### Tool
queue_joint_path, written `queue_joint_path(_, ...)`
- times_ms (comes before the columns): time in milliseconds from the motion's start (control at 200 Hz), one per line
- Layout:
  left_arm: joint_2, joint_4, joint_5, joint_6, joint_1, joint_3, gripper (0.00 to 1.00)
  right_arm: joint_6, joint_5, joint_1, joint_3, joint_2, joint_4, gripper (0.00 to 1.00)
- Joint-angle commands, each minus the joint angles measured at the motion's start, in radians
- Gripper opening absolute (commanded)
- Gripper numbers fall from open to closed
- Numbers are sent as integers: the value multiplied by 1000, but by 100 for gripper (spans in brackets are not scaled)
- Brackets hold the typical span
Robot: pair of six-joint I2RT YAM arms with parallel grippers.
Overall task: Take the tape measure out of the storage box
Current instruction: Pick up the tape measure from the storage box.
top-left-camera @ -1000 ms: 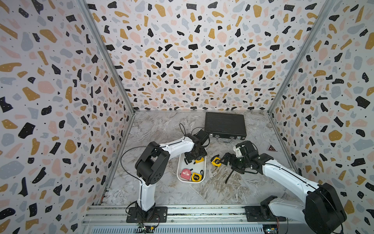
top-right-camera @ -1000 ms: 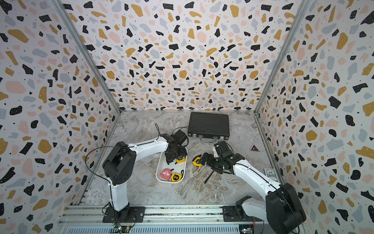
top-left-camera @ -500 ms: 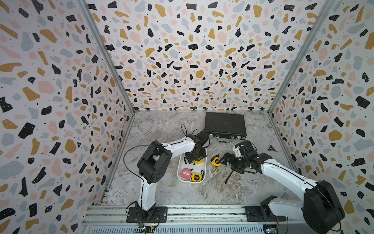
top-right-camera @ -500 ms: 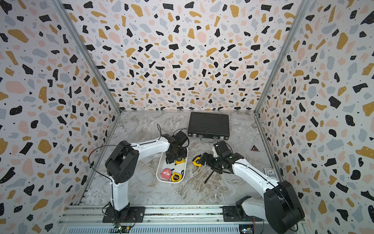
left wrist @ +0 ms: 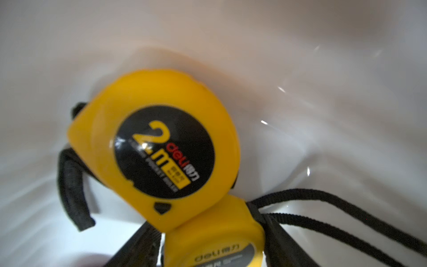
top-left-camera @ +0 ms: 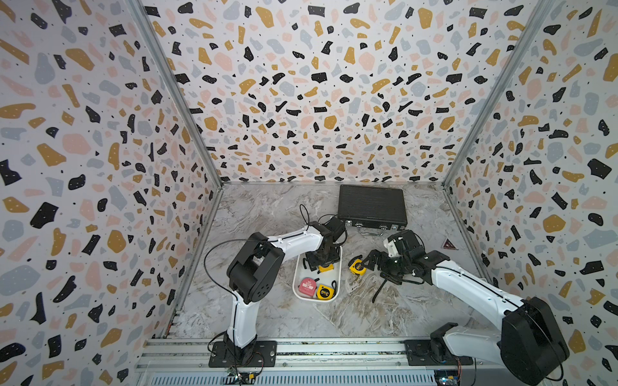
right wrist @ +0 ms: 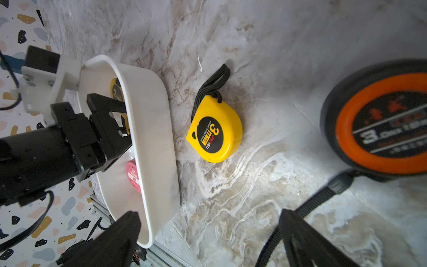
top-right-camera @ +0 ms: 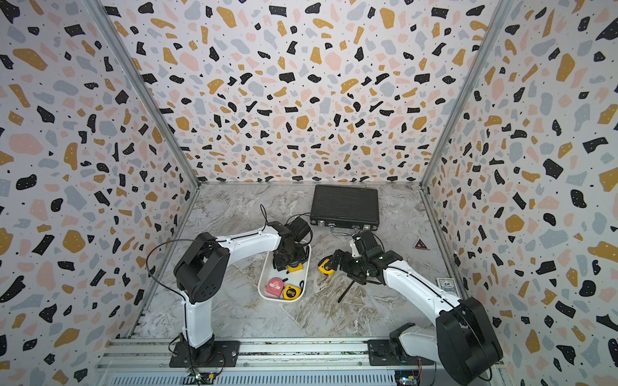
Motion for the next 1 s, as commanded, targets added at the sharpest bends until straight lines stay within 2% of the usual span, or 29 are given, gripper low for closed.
queue_joint_path(0,-2,-58,-1,43,-7,28,75,9,-5,-5,39,2,3,99)
queue_joint_path(455,59,-108,-4,94,-19,83,71,16,-13,-5,48,9,16,99)
queue_joint_path(556,60,-106,-7,94,-19,77,64,14,-14,-5,49,9,14,99)
queue_joint_path(756,28,-116,-10,86,-18,73,37,11,-19,-6,47,2,14,99)
queue_joint_path(996,-118,-129,-28,52,-23,50,15,-2,-28,-4,47,-24,13,99)
